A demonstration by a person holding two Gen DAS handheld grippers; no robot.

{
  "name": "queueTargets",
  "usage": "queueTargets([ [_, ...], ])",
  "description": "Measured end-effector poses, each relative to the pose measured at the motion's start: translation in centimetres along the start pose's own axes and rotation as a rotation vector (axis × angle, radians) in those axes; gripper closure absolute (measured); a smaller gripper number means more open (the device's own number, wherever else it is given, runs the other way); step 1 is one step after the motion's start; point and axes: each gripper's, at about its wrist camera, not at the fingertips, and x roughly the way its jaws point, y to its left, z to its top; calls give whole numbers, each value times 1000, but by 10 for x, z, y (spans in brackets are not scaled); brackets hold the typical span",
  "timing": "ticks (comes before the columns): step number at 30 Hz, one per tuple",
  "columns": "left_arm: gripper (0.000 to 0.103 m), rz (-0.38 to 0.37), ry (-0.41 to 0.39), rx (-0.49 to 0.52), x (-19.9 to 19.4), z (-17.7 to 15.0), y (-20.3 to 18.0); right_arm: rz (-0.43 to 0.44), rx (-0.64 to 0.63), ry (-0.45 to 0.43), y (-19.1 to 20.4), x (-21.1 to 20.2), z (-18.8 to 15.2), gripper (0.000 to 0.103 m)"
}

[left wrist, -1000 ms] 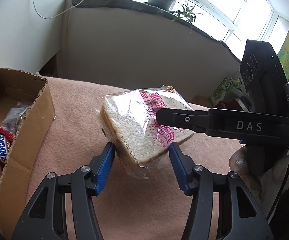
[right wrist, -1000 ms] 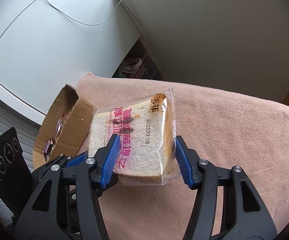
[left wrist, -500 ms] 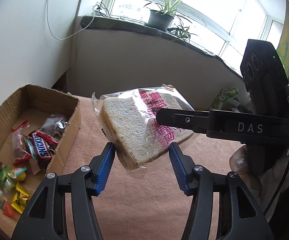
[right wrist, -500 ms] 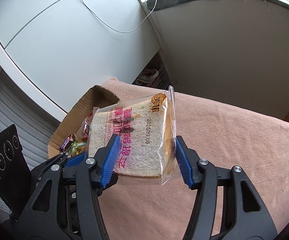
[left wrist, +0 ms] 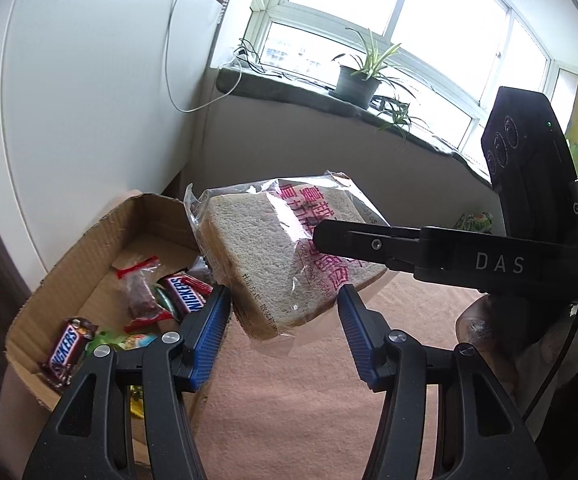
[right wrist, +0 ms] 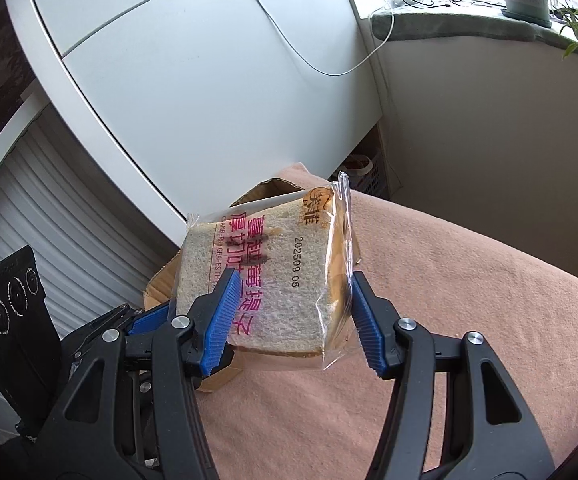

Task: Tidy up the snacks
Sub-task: 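Lift the bread loaf with the right gripper and carry it over the box, then open the right gripper to drop the bread loaf into the box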

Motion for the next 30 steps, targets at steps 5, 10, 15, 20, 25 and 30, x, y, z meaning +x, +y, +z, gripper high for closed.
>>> queueTargets([
  [5, 48, 34, -13, -21, -9, 3, 23, 25, -35, 13, 24, 19, 6, 45],
  [10, 48, 67, -15, -41, -16, 2, 45, 53, -51, 30, 43, 42, 15, 45],
  [15, 48, 106, -21, -56, -18, 2, 63, 71, -64, 51, 56, 66, 21, 45],
  [20, 48, 144, -16, -55, -13, 3, 74, 58, -98, 92, 66, 89, 22, 45],
  [25, 49, 170, 27, -45, -1, -1, 86, 80, -23, 107, 57, 105, 22, 45],
  [30, 51, 196, 41, -42, 4, -3, 91, 29, -31, 139, 53, 119, 20, 45],
])
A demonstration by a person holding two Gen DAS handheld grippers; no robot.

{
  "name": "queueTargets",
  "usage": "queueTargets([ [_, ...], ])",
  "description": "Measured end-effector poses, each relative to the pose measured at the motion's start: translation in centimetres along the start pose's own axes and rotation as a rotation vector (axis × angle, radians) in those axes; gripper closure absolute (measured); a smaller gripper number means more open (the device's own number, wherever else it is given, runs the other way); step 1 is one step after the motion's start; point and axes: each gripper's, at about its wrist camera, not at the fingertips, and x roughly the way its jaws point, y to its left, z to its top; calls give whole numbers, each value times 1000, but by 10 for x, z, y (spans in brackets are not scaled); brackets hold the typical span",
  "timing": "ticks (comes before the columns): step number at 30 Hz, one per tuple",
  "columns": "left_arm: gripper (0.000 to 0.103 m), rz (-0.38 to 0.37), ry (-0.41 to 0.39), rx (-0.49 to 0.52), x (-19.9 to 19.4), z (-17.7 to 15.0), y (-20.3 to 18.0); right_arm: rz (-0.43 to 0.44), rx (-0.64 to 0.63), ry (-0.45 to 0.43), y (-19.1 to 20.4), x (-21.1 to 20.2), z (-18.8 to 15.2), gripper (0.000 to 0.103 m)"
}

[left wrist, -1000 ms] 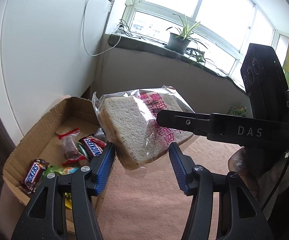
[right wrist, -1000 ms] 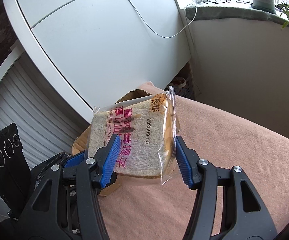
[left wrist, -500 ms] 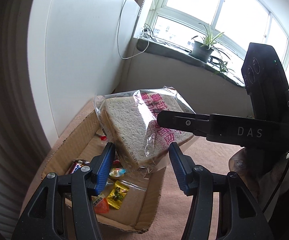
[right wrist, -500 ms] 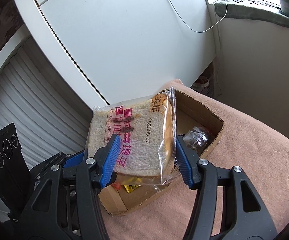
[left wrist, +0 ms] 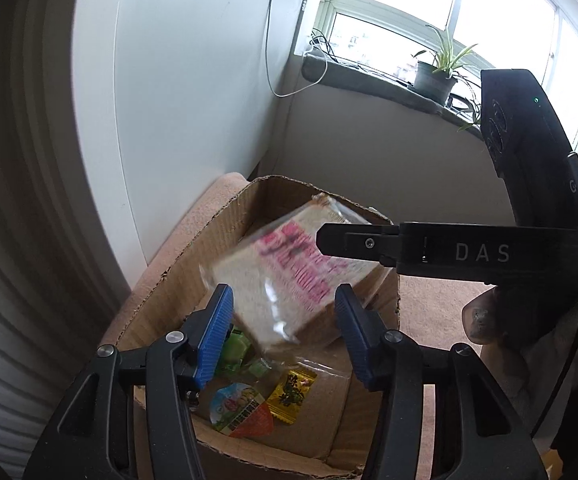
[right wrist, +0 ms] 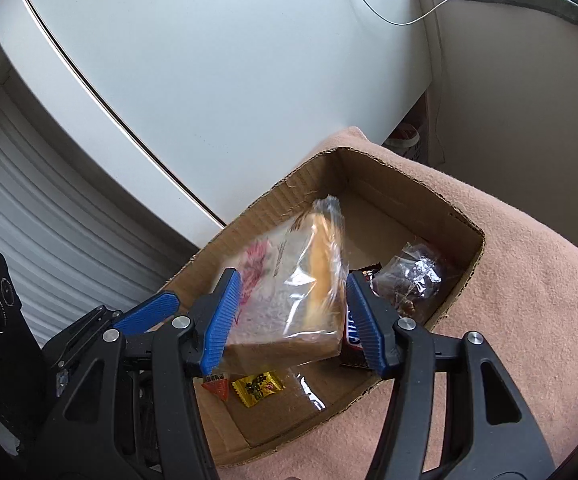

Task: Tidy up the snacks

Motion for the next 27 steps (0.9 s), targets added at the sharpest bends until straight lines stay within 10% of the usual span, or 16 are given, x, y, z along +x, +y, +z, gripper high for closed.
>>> queueTargets([
  [27, 35, 53, -86, 22, -62, -27, -7, -255, -129, -209, 35, -83, -46, 10],
])
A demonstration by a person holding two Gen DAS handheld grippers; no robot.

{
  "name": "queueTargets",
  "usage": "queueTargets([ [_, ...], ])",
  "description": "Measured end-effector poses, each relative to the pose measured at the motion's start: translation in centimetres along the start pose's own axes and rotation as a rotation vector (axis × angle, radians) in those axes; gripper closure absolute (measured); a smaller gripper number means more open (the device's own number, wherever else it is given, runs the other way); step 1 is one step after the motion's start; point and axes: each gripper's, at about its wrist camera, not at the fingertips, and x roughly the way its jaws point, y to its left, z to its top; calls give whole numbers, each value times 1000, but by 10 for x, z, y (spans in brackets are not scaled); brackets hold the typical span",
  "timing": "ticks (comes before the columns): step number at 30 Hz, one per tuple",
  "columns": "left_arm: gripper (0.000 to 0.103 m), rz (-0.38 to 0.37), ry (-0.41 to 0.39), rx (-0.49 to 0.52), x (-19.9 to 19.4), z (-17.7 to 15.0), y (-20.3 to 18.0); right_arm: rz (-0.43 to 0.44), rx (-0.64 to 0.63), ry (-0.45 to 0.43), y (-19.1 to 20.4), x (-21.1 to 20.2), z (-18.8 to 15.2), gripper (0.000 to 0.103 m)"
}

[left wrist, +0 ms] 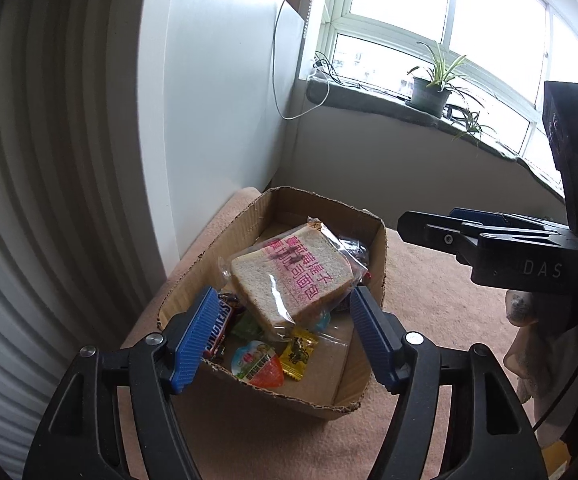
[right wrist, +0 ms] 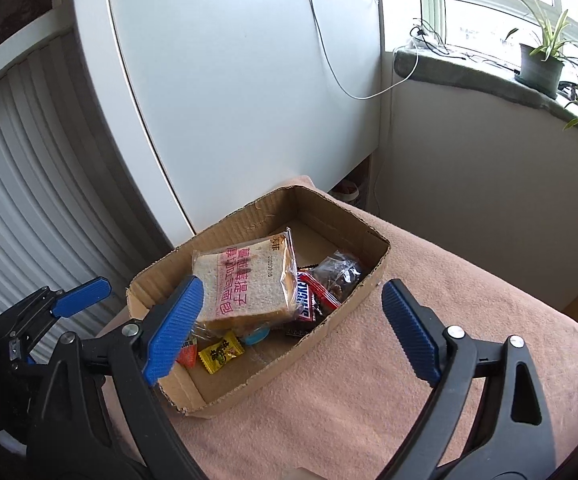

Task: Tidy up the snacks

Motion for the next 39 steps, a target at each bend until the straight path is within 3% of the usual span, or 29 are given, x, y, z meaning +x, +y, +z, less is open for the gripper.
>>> queueTargets([
  [5, 34, 6, -36, -16, -22, -8, -3, -36, -13, -43, 9, -30, -15, 10],
  [16, 32, 18, -37, -46, -39, -21, -5, -91, -19, -102, 19, -68, -40, 9],
  [39, 32, 85, -23, -54, -47, -28, -17, -124, 13, -115, 7, -78, -60, 9],
])
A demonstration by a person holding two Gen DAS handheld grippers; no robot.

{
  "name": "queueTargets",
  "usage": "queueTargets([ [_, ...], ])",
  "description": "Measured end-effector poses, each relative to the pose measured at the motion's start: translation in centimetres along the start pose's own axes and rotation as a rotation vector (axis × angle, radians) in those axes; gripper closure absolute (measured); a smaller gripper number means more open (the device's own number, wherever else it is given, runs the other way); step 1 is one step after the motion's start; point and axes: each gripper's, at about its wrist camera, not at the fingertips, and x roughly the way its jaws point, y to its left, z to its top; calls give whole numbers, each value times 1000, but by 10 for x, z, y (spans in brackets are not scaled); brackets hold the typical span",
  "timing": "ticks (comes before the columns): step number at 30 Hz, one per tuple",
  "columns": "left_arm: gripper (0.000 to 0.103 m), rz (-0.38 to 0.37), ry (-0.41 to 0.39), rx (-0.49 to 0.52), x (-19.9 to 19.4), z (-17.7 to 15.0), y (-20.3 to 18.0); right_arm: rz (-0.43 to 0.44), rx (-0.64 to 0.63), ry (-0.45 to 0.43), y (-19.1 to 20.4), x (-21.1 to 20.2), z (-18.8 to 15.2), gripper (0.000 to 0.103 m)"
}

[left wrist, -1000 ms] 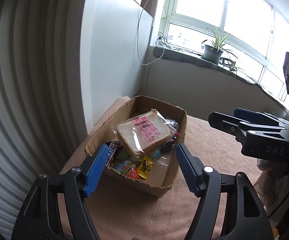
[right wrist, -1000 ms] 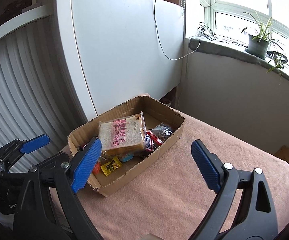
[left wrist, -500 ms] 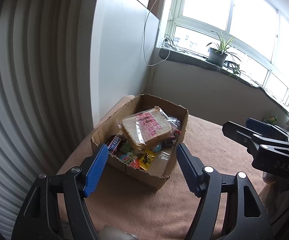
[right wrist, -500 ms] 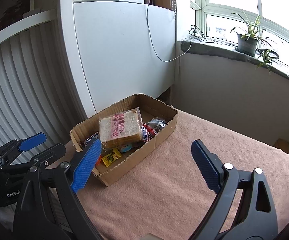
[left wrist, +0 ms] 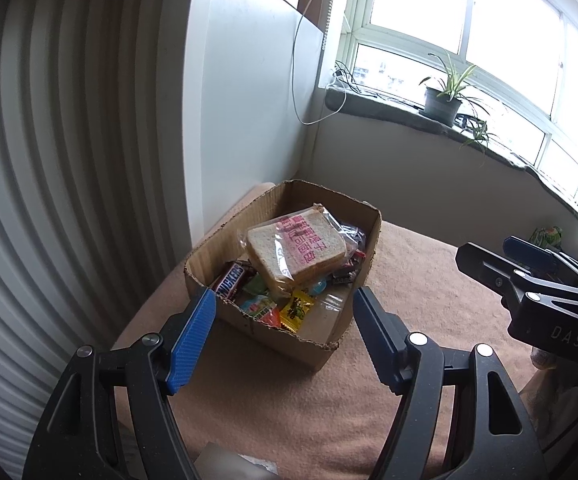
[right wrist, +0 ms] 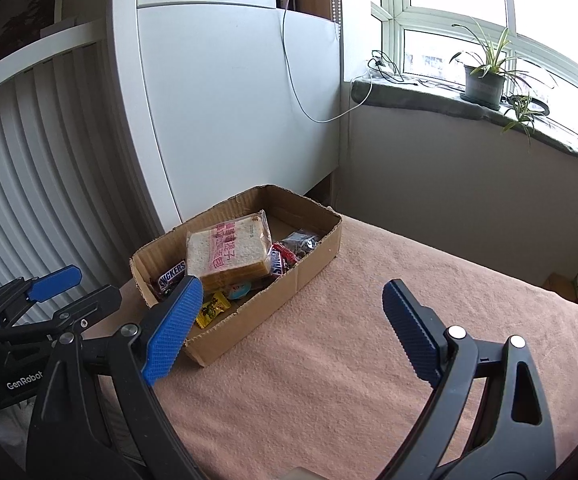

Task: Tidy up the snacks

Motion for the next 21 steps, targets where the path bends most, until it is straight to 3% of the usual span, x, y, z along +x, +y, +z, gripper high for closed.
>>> queueTargets([
  [21, 32, 1, 1, -3, -1, 1, -1, -18, 2, 7, -2, 1, -5, 9],
])
